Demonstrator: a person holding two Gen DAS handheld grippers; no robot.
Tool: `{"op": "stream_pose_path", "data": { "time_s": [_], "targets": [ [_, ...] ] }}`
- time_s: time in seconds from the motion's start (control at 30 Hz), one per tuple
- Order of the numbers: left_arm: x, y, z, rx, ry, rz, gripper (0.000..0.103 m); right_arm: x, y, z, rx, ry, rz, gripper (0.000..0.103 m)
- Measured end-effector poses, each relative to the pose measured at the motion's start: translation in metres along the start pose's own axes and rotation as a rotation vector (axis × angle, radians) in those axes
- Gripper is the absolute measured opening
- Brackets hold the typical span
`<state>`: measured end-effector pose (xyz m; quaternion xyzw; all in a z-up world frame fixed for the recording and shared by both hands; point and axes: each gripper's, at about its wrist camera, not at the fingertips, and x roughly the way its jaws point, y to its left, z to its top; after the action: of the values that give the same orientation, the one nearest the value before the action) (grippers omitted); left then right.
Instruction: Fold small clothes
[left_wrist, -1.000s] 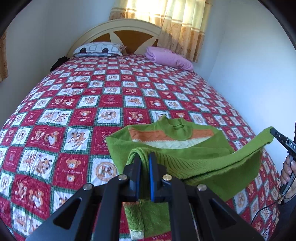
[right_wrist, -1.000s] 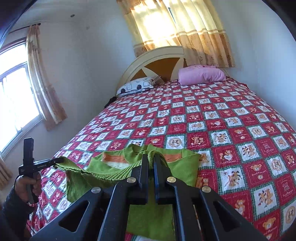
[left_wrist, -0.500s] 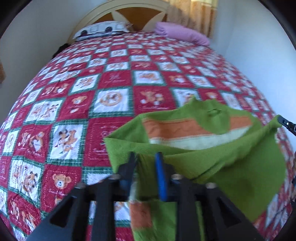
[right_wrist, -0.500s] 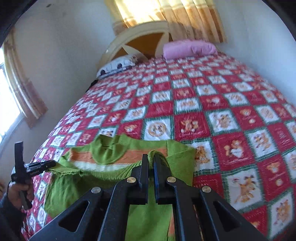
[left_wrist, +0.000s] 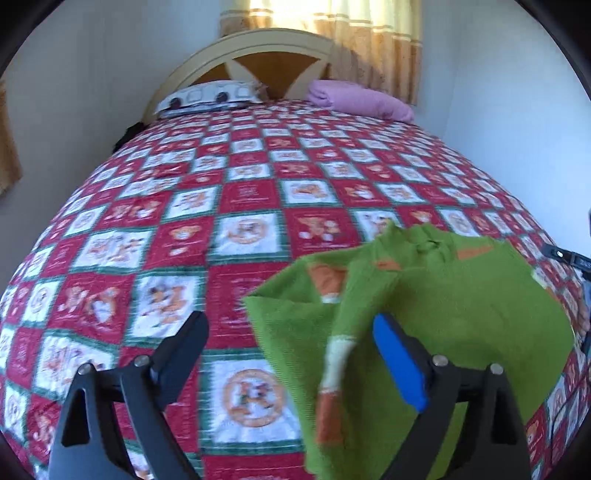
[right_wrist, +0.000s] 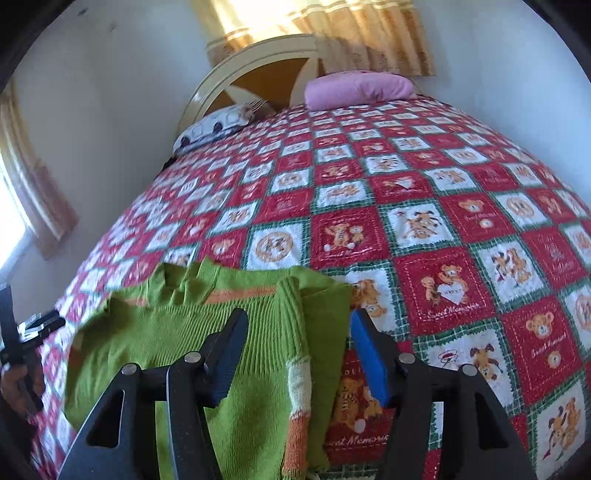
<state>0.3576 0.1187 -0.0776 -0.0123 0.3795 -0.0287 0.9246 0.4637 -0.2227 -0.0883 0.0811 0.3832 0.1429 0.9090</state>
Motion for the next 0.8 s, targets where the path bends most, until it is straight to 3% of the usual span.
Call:
{"op": "stream_pose_path", "data": {
  "time_s": [0.2, 0.23, 0.27, 0.3, 0.33, 0.37, 0.53, 0.63, 0.8],
  "targets": [
    [0.028, -0.049, -0.007, 0.192, 0.053, 0.036, 0.093, 0.026, 0.023, -0.003, -0.141, 0.094, -0.023, 0.059],
    [0.035, -0.051, -0.006, 0.194, 0.074, 0.045, 0.084, 0.032, 0.026, -0.005, -0.161, 0.114, -0.045, 0.059],
    [0.044, -0.051, -0.005, 0.185, 0.103, 0.039, 0.060, 0.038, 0.027, -0.006, -0.176, 0.127, -0.068, 0.058],
    [0.054, -0.048, -0.004, 0.170, 0.149, 0.028, 0.038, 0.043, 0.027, -0.006, -0.185, 0.142, -0.081, 0.039],
    [0.059, -0.044, -0.003, 0.146, 0.173, 0.009, 0.008, 0.049, 0.028, -0.008, -0.194, 0.170, -0.085, 0.018],
    [0.059, -0.038, -0.001, 0.104, 0.169, -0.010, 0.007, 0.052, 0.028, -0.008, -0.196, 0.187, -0.093, 0.003],
    [0.033, -0.017, 0.011, 0.013, 0.059, -0.053, 0.007, 0.030, 0.034, 0.004, -0.235, 0.100, -0.106, 0.003],
    [0.024, -0.010, 0.016, -0.023, 0.015, -0.041, 0.007, 0.019, 0.035, 0.016, -0.222, 0.035, -0.096, 0.002],
    [0.056, -0.004, 0.023, -0.042, 0.044, 0.010, 0.007, 0.033, 0.038, 0.027, -0.197, 0.004, -0.121, 0.002]
  ]
}}
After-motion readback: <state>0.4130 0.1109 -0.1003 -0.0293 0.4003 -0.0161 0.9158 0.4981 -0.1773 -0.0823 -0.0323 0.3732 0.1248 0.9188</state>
